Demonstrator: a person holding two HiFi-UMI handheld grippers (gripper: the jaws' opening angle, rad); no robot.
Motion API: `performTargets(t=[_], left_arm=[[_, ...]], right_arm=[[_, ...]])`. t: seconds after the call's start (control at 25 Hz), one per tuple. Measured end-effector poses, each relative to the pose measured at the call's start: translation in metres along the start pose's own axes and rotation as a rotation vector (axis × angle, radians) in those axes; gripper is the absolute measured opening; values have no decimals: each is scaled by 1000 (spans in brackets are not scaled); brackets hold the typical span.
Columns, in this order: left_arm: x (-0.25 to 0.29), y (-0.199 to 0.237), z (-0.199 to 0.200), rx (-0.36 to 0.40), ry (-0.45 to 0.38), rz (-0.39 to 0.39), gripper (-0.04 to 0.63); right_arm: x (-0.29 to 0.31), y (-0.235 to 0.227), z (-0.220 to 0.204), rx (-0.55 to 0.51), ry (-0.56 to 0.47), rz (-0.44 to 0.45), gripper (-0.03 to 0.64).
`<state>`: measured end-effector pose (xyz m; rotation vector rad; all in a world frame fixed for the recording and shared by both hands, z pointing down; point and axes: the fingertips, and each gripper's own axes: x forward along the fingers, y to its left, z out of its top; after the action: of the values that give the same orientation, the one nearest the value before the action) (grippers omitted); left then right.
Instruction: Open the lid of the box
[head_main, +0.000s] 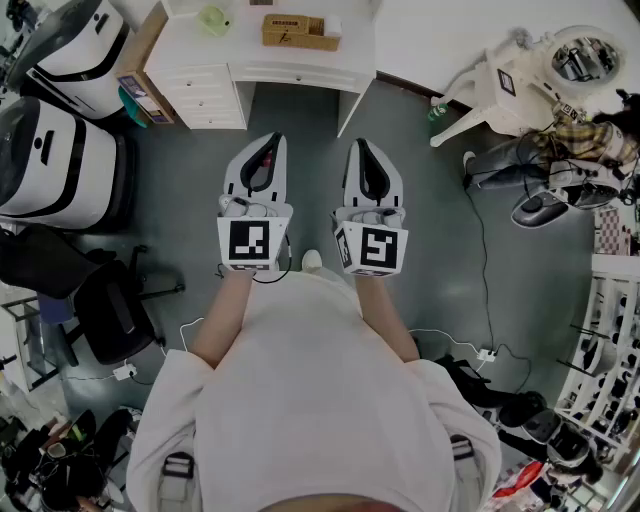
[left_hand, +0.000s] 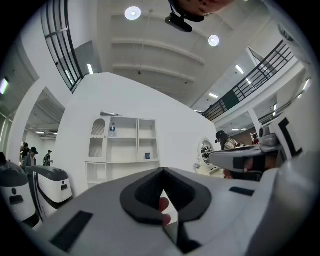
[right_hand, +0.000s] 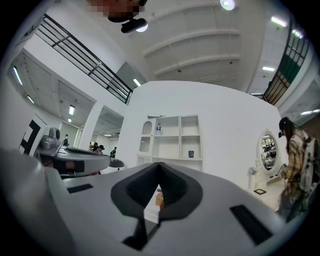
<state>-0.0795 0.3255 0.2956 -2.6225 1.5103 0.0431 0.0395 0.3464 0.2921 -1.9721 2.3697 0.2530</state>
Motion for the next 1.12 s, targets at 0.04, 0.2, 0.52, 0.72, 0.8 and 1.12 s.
performTargets(t=[0.04, 0.2, 0.52, 0.72, 0.8, 1.12], left_arm=[[1, 0, 2, 11, -6, -3, -3], [6, -3, 7, 37, -14, -5, -3], [27, -18, 3, 81, 7, 16, -3], [49, -27, -9, 73, 3, 40, -3], [58, -27, -12, 75, -1, 59, -3], [113, -16, -30, 85, 17, 77, -3]], right_arm=[[1, 0, 2, -5, -8, -1, -3], [2, -5, 7, -13, -36, -10, -3], [4, -33, 5, -26, -62, -7, -2], [6, -57, -6, -12, -66, 10, -2], [10, -68, -10, -8, -72, 20, -2], [61, -109, -36, 27, -59, 29, -2]])
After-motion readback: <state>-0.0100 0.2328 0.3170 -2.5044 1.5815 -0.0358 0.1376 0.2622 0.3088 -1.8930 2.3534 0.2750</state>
